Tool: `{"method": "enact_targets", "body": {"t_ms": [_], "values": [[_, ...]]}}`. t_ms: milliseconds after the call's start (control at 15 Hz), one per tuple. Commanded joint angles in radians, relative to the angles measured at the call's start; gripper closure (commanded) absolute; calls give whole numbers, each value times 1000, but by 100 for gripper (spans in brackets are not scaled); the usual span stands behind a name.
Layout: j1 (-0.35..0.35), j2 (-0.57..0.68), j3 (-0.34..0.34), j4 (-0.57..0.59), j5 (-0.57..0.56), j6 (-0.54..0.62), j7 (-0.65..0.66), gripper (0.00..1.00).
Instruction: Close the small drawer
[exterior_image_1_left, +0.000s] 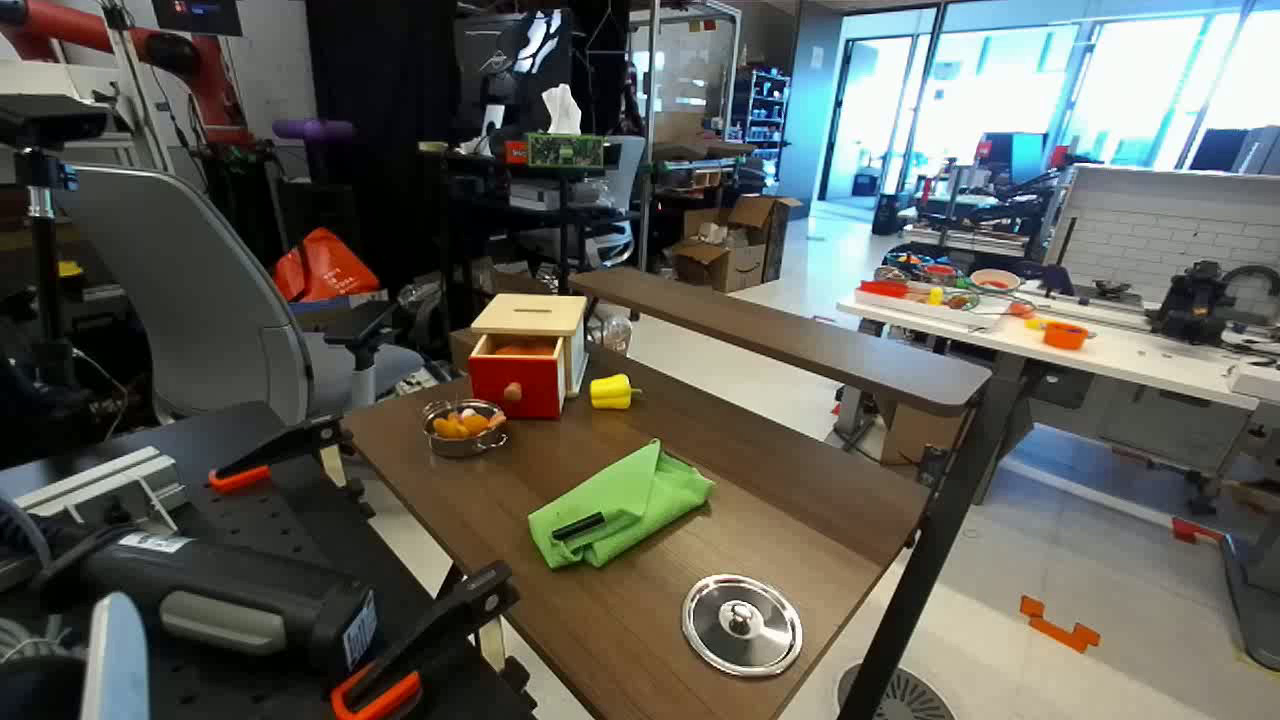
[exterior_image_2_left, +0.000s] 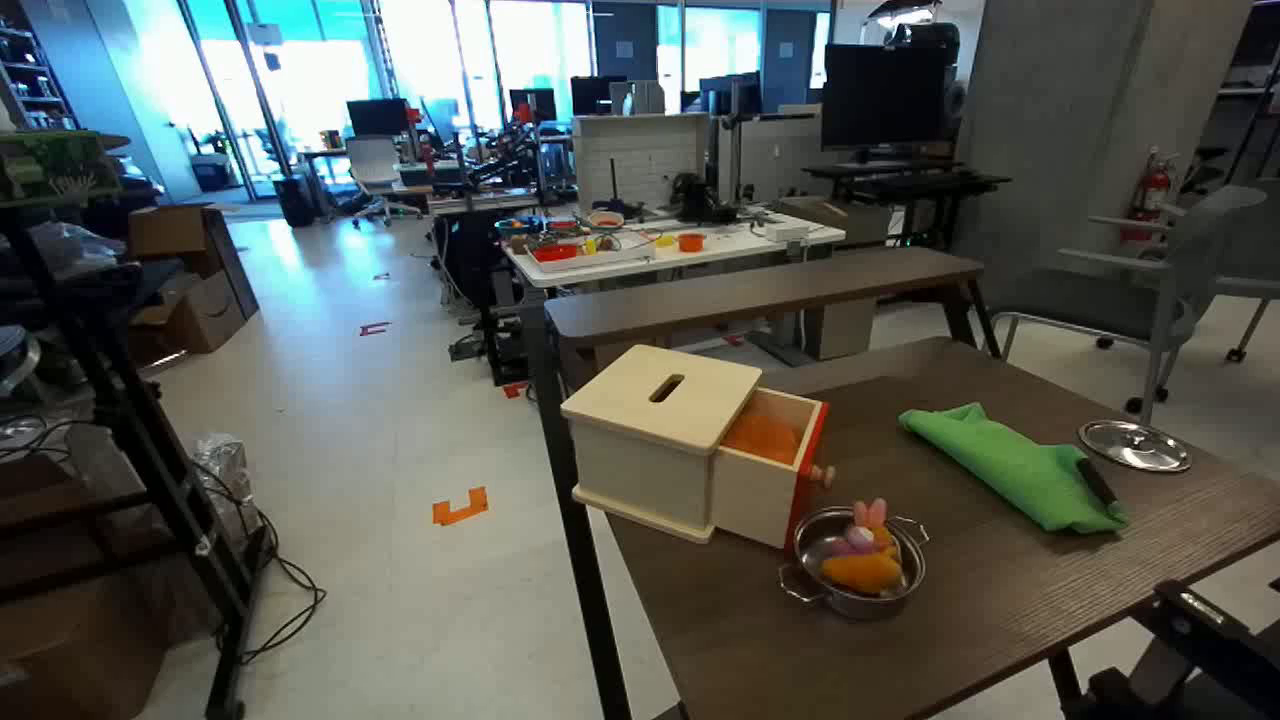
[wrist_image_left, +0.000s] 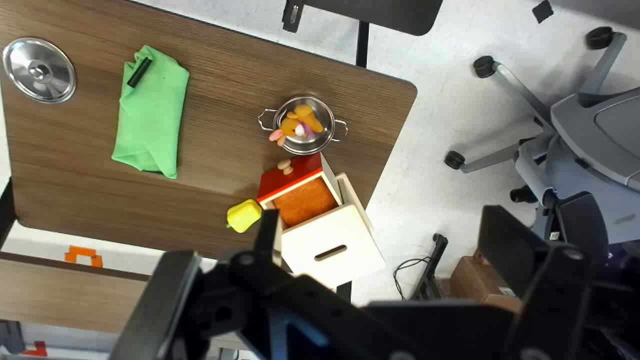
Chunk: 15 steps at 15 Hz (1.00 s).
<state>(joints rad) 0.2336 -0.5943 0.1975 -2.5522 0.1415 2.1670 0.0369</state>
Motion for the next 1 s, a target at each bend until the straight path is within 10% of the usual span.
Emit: {"method": "enact_targets", "body": {"t_ms": [0,933], "values": [[3,1,-3,2,-2,-3,2,0],[-24,88,-1,11,-42,57,-11,0]]}}
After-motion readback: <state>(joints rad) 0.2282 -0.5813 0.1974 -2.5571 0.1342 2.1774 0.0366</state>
